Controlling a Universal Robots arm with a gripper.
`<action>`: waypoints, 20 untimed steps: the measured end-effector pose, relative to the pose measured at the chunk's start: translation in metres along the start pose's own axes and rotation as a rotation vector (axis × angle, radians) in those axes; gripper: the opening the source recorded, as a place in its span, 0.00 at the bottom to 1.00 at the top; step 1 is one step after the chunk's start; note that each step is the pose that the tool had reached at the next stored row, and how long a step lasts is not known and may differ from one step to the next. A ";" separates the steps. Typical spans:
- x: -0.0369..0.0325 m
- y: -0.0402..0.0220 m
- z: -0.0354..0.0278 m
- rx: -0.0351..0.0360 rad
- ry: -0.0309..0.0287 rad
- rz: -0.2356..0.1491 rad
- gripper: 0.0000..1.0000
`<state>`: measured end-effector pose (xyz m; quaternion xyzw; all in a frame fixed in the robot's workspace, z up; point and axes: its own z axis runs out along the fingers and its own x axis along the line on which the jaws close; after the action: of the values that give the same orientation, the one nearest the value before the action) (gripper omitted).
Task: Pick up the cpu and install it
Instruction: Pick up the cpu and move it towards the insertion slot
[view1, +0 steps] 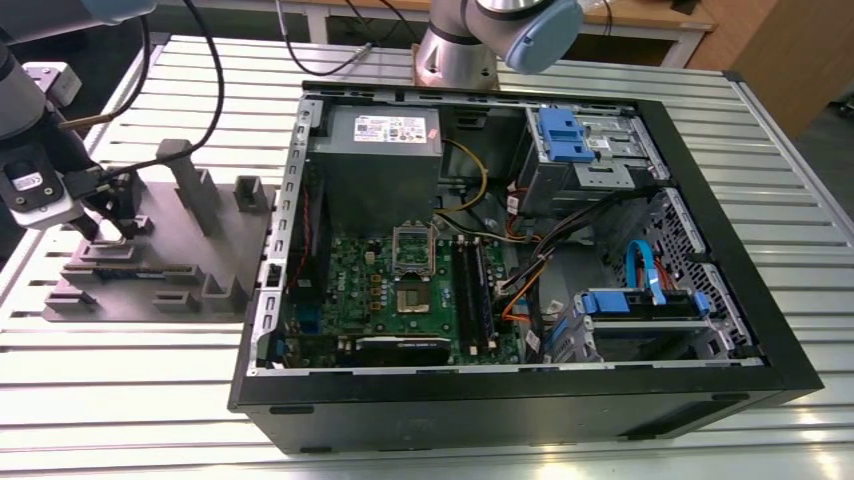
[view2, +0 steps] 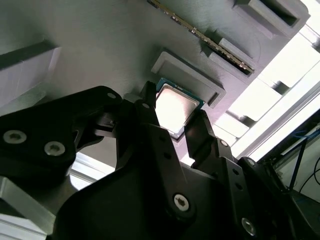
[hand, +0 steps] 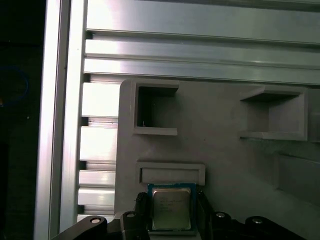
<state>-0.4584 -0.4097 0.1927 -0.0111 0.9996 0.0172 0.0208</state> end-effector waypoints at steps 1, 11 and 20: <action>0.0000 0.0000 -0.0001 0.0000 0.0000 0.000 0.47; -0.0002 0.0001 -0.0038 0.0000 0.0000 0.000 0.47; -0.0002 0.0002 -0.0060 0.0001 0.0001 0.000 0.47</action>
<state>-0.4584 -0.4098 0.1987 -0.0111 0.9996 0.0172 0.0207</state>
